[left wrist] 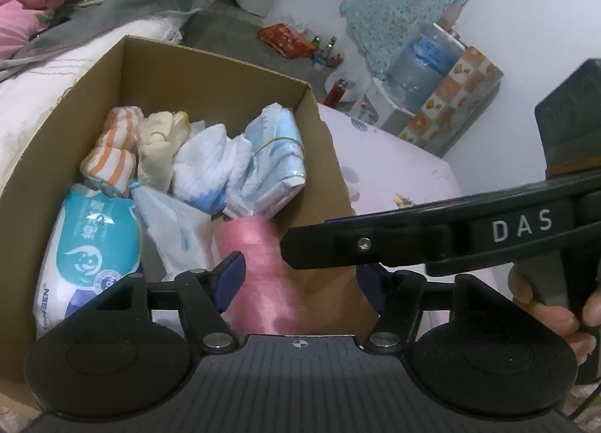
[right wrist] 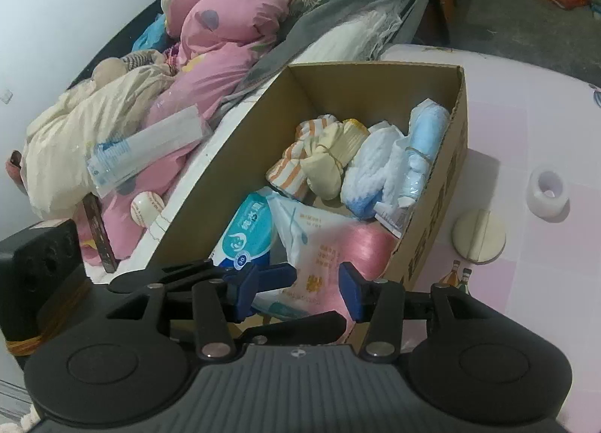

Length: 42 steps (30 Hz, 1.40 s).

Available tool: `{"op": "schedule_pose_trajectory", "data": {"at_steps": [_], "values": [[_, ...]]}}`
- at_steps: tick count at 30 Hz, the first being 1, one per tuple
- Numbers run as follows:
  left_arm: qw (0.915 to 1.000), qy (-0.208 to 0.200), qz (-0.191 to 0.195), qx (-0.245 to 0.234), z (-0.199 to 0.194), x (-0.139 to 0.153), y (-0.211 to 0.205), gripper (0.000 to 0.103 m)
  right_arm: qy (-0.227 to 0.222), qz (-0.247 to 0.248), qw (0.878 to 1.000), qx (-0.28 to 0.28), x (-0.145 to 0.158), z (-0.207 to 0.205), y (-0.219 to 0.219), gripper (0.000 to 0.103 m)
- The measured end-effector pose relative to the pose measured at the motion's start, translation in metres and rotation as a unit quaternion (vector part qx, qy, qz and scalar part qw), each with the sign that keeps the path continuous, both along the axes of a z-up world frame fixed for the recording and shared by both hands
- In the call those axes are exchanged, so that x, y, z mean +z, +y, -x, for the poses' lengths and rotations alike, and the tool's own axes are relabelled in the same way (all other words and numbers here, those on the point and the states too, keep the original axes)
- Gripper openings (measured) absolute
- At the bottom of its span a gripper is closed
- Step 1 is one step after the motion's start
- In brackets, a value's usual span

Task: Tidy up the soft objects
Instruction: 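Lift the pink roll with both grippers and lower it into the box, then open both grippers to release the pink roll and withdraw from the box, then grasp the small white tape roll on the table with the right gripper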

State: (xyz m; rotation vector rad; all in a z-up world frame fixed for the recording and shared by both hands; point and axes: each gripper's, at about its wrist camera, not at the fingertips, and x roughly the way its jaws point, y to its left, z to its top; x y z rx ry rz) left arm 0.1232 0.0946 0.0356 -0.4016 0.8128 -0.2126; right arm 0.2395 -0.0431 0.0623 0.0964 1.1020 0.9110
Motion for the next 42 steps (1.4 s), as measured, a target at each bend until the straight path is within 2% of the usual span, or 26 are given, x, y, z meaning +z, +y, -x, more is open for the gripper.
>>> {"op": "schedule_pose_trajectory", "data": {"at_steps": [6,12,17,18,22,26,32,36,40,42], "values": [[0.9998,-0.019,0.000,0.008,0.003,0.009,0.000,0.067,-0.001,-0.013,1.000,-0.011,0.006,0.001,-0.015,0.054],[0.9983,-0.055,-0.014,0.011,0.022,0.027,-0.008,0.074,-0.016,-0.065,0.997,-0.027,0.030,0.011,-0.052,0.054],[0.9956,-0.088,-0.033,0.002,0.038,0.040,-0.026,0.094,-0.055,-0.075,0.994,-0.065,0.048,0.009,-0.088,0.054],[0.9950,-0.092,-0.040,0.003,0.040,0.041,-0.029,0.098,-0.060,-0.069,0.993,-0.071,0.047,0.006,-0.092,0.054],[0.9930,-0.099,-0.064,0.009,0.043,0.043,-0.035,0.100,-0.062,-0.018,0.994,-0.093,0.027,-0.022,-0.095,0.054],[0.9936,-0.093,-0.062,0.013,0.041,0.039,-0.031,0.100,-0.081,0.061,0.989,-0.112,-0.004,-0.063,-0.082,0.054],[0.9936,-0.091,-0.066,0.013,0.041,0.034,-0.028,0.100,-0.099,0.145,0.978,-0.113,-0.046,-0.114,-0.056,0.055],[0.9932,-0.090,-0.074,0.011,0.040,0.030,-0.028,0.100,-0.100,0.178,0.972,-0.114,-0.070,-0.138,-0.043,0.055],[0.9927,-0.087,-0.084,0.012,0.040,0.028,-0.028,0.100,-0.082,0.188,0.972,-0.112,-0.088,-0.150,-0.041,0.051],[0.9924,-0.086,-0.086,0.014,0.042,0.028,-0.027,0.100,-0.087,0.183,0.973,-0.113,-0.090,-0.152,-0.046,0.048]]}}
